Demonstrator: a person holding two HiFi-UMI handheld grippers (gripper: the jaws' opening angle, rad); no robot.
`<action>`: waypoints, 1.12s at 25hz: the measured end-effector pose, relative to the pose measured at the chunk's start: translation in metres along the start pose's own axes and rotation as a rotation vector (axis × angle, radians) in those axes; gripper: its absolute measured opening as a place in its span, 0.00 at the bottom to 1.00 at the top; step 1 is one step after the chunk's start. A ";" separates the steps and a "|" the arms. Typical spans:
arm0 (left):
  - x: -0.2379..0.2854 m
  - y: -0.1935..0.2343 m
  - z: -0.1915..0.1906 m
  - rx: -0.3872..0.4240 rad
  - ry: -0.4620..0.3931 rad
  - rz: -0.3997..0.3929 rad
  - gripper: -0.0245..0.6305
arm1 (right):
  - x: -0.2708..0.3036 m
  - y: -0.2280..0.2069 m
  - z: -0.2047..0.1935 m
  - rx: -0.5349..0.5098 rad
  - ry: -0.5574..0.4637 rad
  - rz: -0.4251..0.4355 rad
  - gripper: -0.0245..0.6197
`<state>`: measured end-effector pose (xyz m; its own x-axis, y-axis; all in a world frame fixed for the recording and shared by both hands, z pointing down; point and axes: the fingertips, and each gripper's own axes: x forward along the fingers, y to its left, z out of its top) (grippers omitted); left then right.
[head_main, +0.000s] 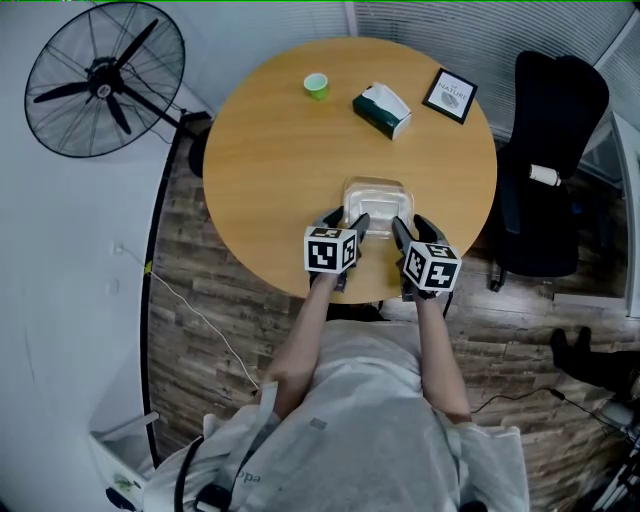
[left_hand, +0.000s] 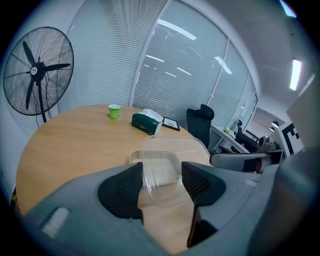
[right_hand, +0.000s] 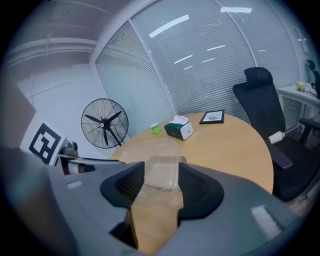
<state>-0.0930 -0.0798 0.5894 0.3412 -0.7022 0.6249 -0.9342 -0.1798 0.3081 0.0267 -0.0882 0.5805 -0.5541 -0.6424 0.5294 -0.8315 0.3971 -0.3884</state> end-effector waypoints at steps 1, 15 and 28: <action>0.000 -0.001 0.001 0.002 0.000 -0.001 0.42 | 0.000 -0.001 0.000 0.000 -0.001 0.000 0.36; 0.001 -0.002 0.004 0.011 0.000 0.002 0.42 | 0.000 -0.001 0.004 0.013 -0.010 0.004 0.36; 0.003 -0.001 0.013 0.014 -0.013 0.003 0.42 | 0.002 -0.001 0.009 0.021 -0.014 0.011 0.36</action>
<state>-0.0923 -0.0909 0.5819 0.3368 -0.7119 0.6162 -0.9367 -0.1872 0.2957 0.0272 -0.0956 0.5752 -0.5627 -0.6471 0.5144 -0.8241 0.3905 -0.4103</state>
